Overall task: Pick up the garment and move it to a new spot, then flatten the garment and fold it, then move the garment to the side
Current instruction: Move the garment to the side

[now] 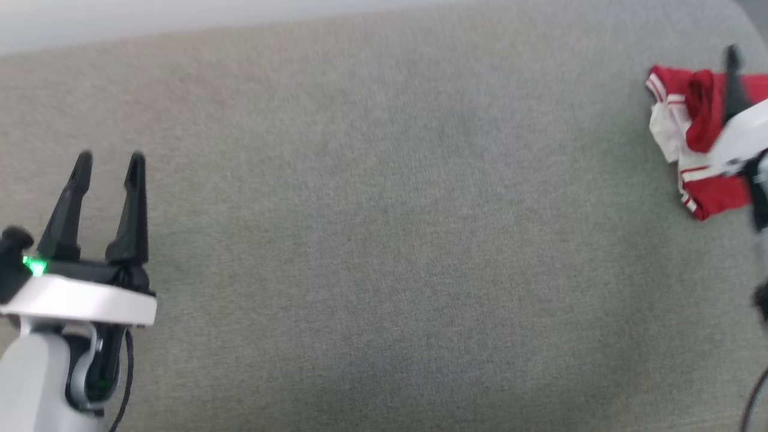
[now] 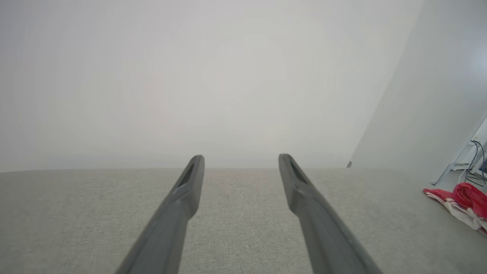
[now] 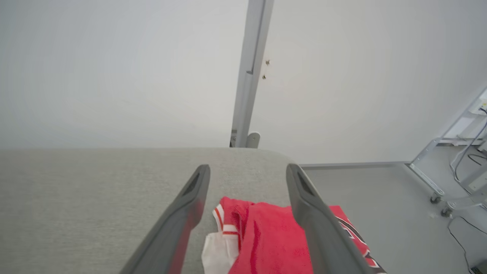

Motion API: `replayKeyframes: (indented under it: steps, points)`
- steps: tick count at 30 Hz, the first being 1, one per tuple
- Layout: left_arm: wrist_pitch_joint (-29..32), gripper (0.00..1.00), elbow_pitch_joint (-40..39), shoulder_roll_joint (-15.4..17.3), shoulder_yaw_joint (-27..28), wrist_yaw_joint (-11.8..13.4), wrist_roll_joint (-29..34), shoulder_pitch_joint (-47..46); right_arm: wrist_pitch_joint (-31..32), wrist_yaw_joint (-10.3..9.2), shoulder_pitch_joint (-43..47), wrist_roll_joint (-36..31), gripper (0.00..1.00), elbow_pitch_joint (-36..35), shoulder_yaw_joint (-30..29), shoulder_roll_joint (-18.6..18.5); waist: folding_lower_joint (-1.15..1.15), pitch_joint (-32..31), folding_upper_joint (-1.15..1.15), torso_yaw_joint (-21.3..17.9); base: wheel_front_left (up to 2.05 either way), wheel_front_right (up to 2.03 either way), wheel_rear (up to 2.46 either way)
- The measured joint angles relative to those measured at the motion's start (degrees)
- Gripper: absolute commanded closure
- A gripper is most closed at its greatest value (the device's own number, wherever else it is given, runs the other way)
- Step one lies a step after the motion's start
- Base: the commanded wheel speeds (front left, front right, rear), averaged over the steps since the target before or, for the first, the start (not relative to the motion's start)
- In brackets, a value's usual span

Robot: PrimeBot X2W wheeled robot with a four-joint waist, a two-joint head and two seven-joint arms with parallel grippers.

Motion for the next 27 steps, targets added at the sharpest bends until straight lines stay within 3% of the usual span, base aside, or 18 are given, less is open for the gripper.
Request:
replayKeyframes:
  steps: [4, 9, 22, 27]
  points:
    - [0.0, 0.00, -0.8, -1.3, 3.3, 0.0, 1.0, 4.7, -3.0, 0.01, 4.9, 3.5, 0.00, -4.0, 5.1, 3.8, 0.00, -3.9, 0.00, 0.5, 0.00, 0.00, 0.00]
    - [0.0, 0.00, -1.6, -2.7, 6.0, 0.0, 2.9, 9.0, -4.9, 0.00, 11.0, 6.8, 0.00, -9.0, 9.1, 5.5, 0.00, -7.6, 0.00, 0.8, 0.00, 0.00, 0.00]
    - [0.0, 0.00, -4.0, -6.0, 11.0, 0.0, 6.8, 18.9, -7.0, 0.00, 26.4, 11.8, 0.00, -20.1, 15.0, 5.4, 0.00, -14.6, 0.00, 2.1, 0.00, 0.00, 0.00]
    - [0.0, 0.00, -6.0, -7.1, 13.0, 0.0, 8.1, 23.4, -7.3, 0.00, 32.1, 12.3, 0.00, -24.3, 14.3, 4.8, 0.00, -16.6, 0.00, 2.9, 0.00, 0.00, 0.00]
